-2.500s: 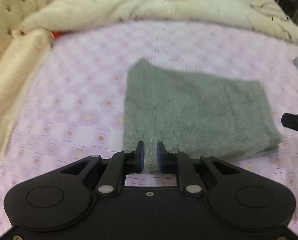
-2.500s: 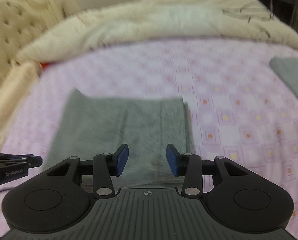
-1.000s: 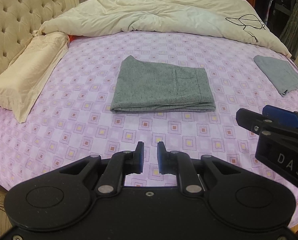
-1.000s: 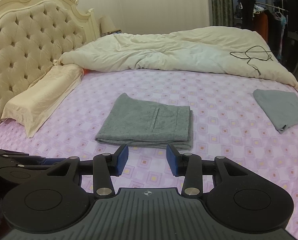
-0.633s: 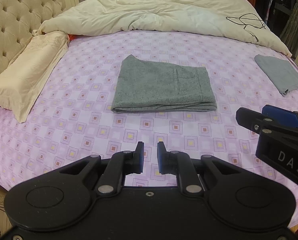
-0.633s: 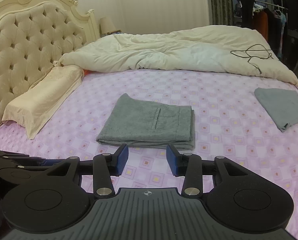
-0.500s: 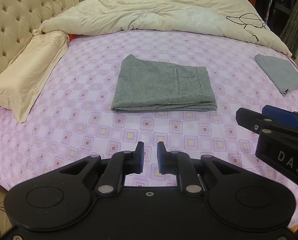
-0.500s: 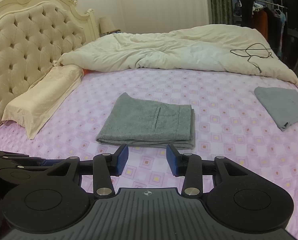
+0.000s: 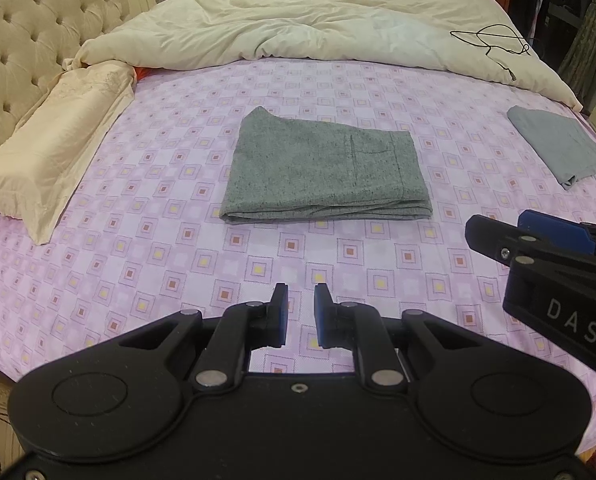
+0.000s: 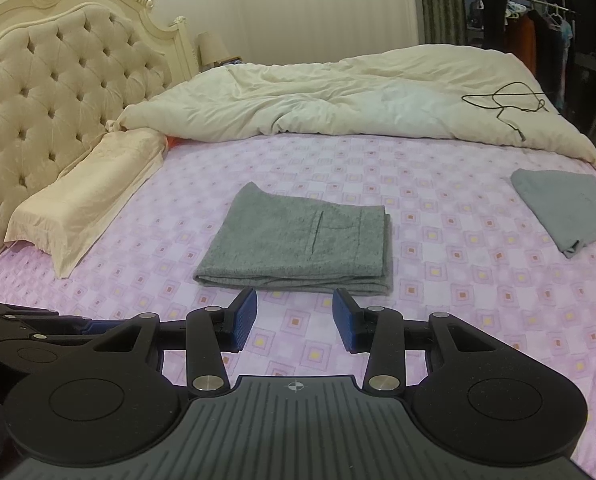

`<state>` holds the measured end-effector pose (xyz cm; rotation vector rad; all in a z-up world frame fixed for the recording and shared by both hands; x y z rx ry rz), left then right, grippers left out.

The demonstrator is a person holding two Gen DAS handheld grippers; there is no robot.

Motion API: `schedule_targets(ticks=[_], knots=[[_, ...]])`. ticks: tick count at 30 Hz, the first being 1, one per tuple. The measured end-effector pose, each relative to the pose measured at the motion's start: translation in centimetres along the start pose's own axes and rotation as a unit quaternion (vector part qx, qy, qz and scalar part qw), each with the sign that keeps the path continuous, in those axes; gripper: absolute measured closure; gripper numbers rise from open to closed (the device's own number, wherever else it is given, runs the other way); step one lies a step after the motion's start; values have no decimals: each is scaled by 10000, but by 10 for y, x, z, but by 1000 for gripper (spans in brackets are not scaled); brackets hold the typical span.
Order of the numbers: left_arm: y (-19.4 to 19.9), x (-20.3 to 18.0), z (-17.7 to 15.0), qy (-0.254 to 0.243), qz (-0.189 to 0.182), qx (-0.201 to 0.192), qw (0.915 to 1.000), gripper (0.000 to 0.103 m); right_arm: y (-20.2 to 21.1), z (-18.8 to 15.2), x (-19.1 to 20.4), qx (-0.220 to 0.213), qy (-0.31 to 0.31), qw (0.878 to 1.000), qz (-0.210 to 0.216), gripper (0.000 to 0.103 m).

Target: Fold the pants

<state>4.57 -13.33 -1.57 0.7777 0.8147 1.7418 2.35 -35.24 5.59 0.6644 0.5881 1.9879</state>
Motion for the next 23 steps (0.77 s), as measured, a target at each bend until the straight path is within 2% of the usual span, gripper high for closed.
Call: schedule_targets(ticks=[15,23], knots=[[1,4,-3,104,-101,38,9999,81,-1,-6,6,24,-1,10000,12,62],[2,3,-3,97,-33,-21,9999,81,-1,-6,7,34,-16,10000,4,62]])
Point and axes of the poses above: each gripper's, at about its wrist camera, not at the fingertips, and y roughly against the way its jaws point, x to its left, z to its top, the point moved 1 cm from there along -y, roughly the way its jaws point, and after that the axes turned 5 degrees about z, right-handed, at the moved point
